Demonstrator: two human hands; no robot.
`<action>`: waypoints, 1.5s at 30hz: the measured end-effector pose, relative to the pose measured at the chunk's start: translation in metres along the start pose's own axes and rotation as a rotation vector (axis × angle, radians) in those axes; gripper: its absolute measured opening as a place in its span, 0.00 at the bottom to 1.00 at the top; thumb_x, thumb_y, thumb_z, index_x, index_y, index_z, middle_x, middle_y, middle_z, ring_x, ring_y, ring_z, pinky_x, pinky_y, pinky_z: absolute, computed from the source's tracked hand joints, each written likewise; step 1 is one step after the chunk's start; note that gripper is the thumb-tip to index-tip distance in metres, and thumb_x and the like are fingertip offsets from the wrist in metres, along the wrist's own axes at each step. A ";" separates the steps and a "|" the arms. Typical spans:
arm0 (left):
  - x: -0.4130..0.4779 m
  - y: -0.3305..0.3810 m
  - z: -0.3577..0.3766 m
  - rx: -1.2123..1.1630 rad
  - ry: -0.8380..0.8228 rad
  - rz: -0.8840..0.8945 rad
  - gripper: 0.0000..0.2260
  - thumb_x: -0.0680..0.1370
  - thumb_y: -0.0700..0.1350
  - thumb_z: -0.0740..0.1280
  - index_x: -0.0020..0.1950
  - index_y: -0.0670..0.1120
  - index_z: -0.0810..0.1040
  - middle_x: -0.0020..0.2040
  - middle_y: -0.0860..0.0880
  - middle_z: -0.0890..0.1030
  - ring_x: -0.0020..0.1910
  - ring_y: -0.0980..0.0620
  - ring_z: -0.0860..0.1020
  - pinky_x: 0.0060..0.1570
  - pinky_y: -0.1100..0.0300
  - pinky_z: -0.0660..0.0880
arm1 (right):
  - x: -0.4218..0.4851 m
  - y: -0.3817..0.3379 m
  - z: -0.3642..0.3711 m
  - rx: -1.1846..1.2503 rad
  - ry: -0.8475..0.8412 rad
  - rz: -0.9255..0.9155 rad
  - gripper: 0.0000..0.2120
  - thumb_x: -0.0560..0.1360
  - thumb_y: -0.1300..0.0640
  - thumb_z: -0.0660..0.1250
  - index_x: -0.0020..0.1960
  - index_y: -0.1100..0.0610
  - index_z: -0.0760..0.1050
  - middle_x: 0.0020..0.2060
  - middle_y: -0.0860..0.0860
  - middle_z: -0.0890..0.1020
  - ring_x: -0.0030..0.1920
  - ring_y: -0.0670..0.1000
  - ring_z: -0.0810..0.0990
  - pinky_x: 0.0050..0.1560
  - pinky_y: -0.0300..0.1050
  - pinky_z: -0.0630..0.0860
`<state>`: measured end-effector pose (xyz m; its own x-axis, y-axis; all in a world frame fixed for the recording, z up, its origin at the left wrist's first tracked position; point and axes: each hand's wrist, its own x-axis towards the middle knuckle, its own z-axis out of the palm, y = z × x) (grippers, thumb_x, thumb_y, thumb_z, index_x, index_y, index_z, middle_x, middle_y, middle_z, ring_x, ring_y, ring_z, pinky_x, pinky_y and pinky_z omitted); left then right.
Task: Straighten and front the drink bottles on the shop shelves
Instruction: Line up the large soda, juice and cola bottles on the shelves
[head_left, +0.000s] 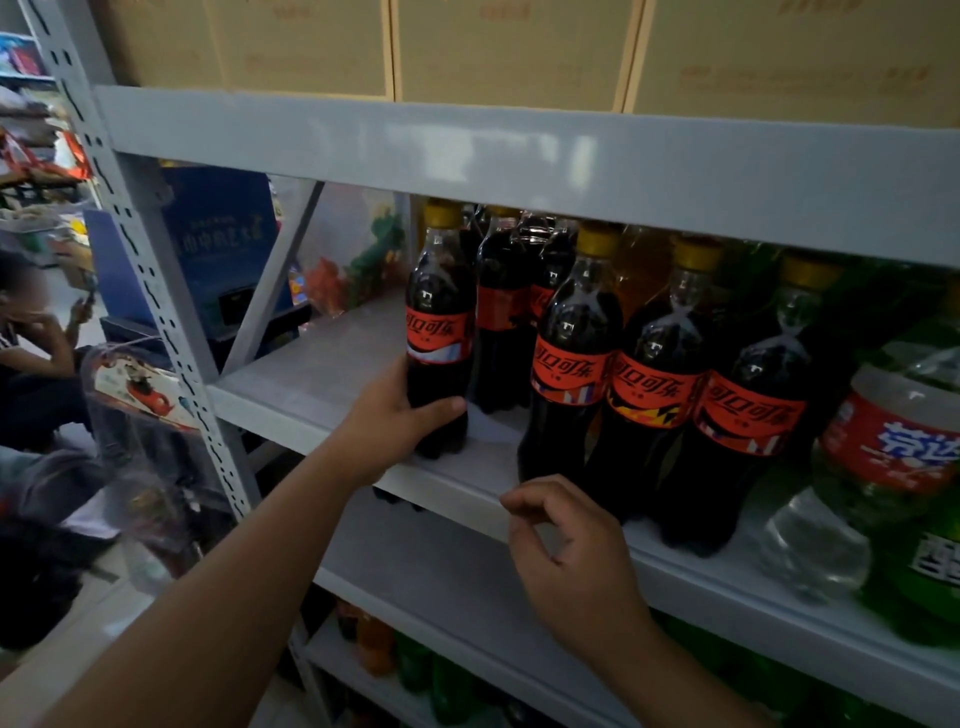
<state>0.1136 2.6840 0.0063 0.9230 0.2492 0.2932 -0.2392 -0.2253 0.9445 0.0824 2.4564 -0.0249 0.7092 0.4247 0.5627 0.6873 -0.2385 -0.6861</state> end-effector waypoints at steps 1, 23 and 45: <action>-0.003 0.002 0.003 -0.005 -0.013 0.002 0.20 0.71 0.40 0.75 0.59 0.57 0.74 0.52 0.55 0.83 0.53 0.56 0.81 0.50 0.60 0.77 | 0.000 0.000 0.000 0.002 0.004 -0.002 0.12 0.74 0.59 0.64 0.46 0.40 0.73 0.46 0.39 0.77 0.49 0.43 0.77 0.47 0.29 0.70; -0.006 0.012 0.027 0.184 -0.226 0.135 0.28 0.63 0.61 0.76 0.59 0.69 0.67 0.56 0.67 0.78 0.55 0.66 0.77 0.51 0.67 0.75 | 0.012 -0.004 0.011 0.093 0.200 0.055 0.10 0.70 0.64 0.66 0.45 0.49 0.78 0.43 0.44 0.80 0.45 0.47 0.81 0.45 0.39 0.77; 0.016 0.012 -0.017 -0.050 -0.482 0.077 0.28 0.63 0.43 0.72 0.62 0.54 0.73 0.57 0.57 0.81 0.58 0.59 0.78 0.57 0.62 0.74 | -0.012 0.006 -0.044 -0.548 0.897 0.427 0.34 0.66 0.47 0.75 0.67 0.46 0.64 0.59 0.48 0.79 0.55 0.51 0.78 0.51 0.42 0.70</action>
<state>0.1203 2.7014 0.0246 0.9338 -0.2335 0.2711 -0.3151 -0.1777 0.9323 0.0849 2.4115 -0.0151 0.6068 -0.5097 0.6100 0.1820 -0.6579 -0.7308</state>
